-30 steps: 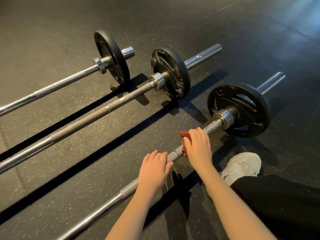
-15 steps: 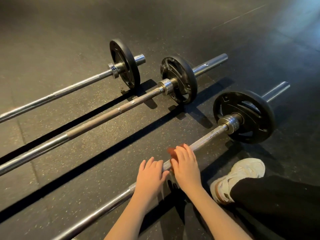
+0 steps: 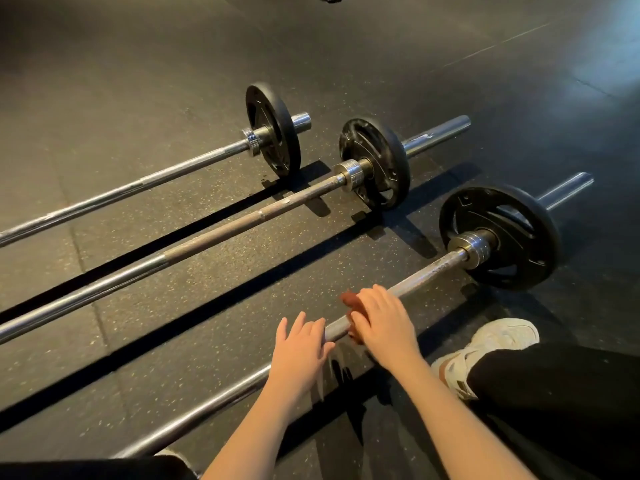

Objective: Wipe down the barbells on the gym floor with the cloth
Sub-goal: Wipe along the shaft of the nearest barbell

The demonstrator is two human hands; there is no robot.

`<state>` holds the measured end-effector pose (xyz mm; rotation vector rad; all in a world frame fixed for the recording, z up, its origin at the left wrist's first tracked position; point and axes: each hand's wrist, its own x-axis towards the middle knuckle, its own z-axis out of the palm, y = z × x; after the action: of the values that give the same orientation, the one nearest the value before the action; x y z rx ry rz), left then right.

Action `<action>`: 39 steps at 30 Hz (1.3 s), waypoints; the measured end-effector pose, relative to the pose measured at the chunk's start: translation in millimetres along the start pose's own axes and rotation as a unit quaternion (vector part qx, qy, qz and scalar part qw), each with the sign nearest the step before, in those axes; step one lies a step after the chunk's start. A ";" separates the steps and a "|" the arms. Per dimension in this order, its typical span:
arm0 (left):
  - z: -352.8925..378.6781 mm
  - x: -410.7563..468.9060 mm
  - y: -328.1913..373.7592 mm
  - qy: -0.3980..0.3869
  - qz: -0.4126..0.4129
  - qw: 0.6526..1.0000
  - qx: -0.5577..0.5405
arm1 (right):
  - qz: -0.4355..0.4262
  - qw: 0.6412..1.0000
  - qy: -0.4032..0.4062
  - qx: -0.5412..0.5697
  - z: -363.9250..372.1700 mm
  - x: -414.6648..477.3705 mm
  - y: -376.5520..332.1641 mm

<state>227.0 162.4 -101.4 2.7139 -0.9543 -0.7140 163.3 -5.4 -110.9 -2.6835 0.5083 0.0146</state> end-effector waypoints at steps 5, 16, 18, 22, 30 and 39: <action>2.8 -19.6 -19.3 0.004 -0.019 1.000 0.015 | 0.162 0.983 0.072 0.056 -1.7 4.2 -8.4; 3.5 -49.9 -48.3 0.008 -0.057 0.998 0.020 | 0.096 0.993 0.041 0.055 1.7 -4.3 -19.4; 4.0 -53.3 -48.7 0.006 -0.067 0.998 0.018 | 0.141 0.986 0.068 0.060 16.6 -15.6 -45.9; 4.8 -53.6 -44.9 0.015 -0.081 0.996 0.023 | 0.018 0.999 0.005 0.047 36.2 -29.1 -85.4; 1.9 -56.3 -49.3 0.003 -0.065 0.998 0.010 | 0.101 0.987 0.051 0.111 19.7 -28.0 -55.1; -1.7 -43.9 -56.5 -0.048 -0.061 0.997 0.001 | 0.056 0.995 0.020 0.083 12.2 -18.3 -46.4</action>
<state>228.6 233.9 -101.1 2.7809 -0.8142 -0.8745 163.4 45.3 -102.4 -2.4960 0.6422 -0.0464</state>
